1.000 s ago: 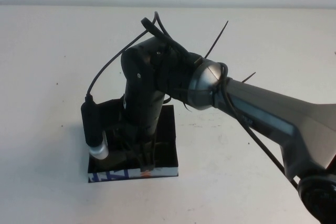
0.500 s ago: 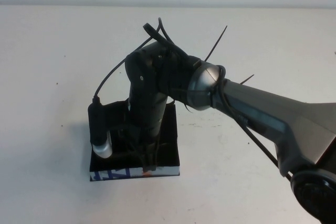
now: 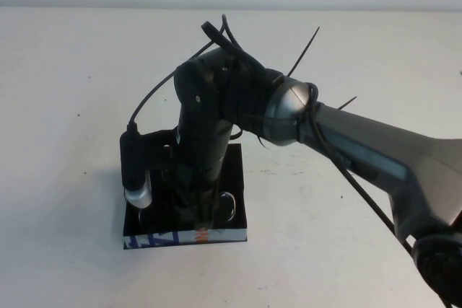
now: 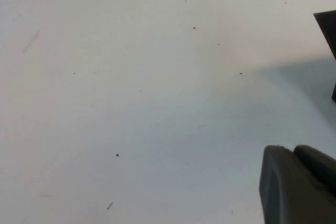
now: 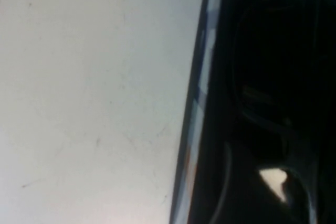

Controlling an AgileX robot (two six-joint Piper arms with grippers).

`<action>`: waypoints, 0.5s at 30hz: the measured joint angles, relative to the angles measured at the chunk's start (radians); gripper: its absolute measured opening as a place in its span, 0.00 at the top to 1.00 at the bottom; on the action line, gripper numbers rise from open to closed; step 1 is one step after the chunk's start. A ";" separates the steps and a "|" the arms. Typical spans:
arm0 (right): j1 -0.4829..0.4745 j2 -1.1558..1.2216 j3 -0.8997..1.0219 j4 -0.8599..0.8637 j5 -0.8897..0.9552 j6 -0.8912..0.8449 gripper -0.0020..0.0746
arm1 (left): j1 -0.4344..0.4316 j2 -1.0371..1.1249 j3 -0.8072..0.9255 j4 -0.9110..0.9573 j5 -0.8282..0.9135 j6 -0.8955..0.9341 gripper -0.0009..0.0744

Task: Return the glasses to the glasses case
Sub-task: Place the glasses in the glasses case

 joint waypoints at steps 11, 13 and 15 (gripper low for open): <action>-0.004 -0.235 0.040 -0.051 0.004 0.263 0.71 | 0.000 0.000 0.000 0.000 0.000 0.000 0.99; -0.011 -0.274 0.049 -0.051 0.010 0.315 0.81 | 0.000 0.000 0.000 0.000 0.000 0.000 0.99; -0.020 -0.302 0.049 -0.051 0.012 0.338 0.91 | 0.000 0.000 0.000 0.000 0.000 0.000 0.99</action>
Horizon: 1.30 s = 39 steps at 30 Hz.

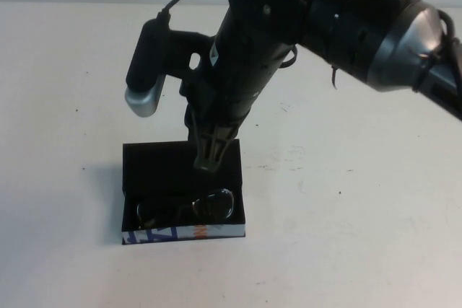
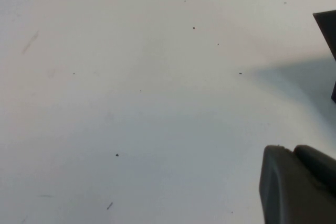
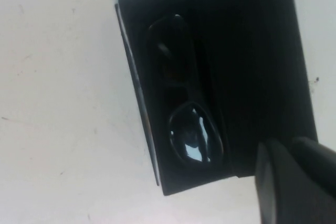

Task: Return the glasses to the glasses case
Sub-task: Place the glasses in the glasses case, then close the glasses case

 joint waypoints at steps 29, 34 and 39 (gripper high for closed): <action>-0.009 -0.032 0.008 0.009 0.009 0.086 0.99 | 0.000 0.000 -0.006 -0.246 -0.317 -0.235 0.99; -0.009 -0.032 0.008 0.009 0.009 0.121 0.99 | 0.000 0.121 -0.147 -0.368 -0.058 -0.286 0.99; -0.009 -0.032 0.008 -0.009 0.009 0.180 0.99 | -0.006 0.425 -0.351 -0.506 0.213 -0.080 0.99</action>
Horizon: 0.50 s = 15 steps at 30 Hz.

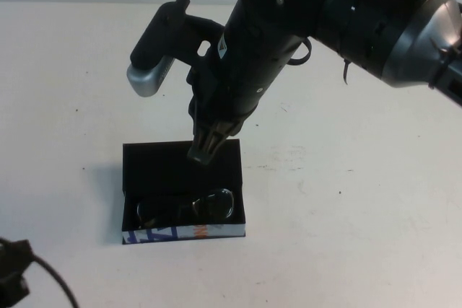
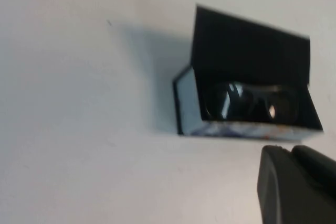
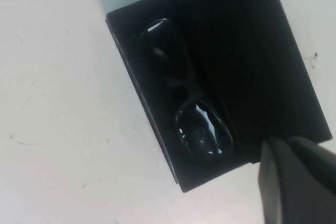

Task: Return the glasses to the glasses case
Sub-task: Close the glasses case

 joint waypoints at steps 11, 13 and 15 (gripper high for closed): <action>-0.008 0.000 0.000 -0.017 0.000 0.079 0.99 | -0.009 0.631 -0.083 -0.630 0.178 0.883 0.99; -0.021 0.000 0.000 -0.016 0.000 0.099 0.99 | -0.009 0.699 -0.083 -0.724 0.163 1.003 0.99; -0.043 0.000 0.000 -0.016 -0.019 0.125 0.99 | -0.009 0.757 -0.077 -0.824 0.144 1.127 0.99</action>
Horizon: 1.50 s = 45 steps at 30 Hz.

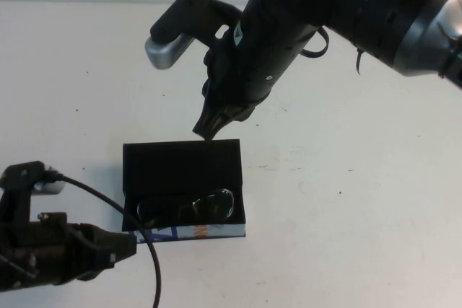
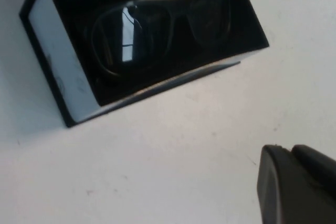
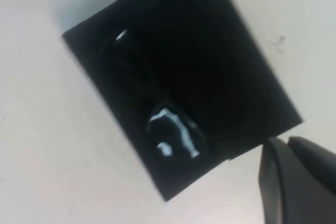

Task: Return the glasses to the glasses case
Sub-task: Close the glasses case

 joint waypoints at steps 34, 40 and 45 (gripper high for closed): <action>-0.093 0.419 -0.299 0.122 -0.195 0.047 0.99 | -0.089 0.492 -0.060 -0.442 -0.108 0.667 0.99; -0.093 0.466 -0.300 0.122 -0.192 0.030 0.99 | -0.089 0.497 -0.060 -0.450 -0.102 0.669 0.99; -0.093 0.478 -0.300 0.124 -0.139 0.013 0.99 | -0.089 0.497 -0.061 -0.450 -0.102 0.669 0.99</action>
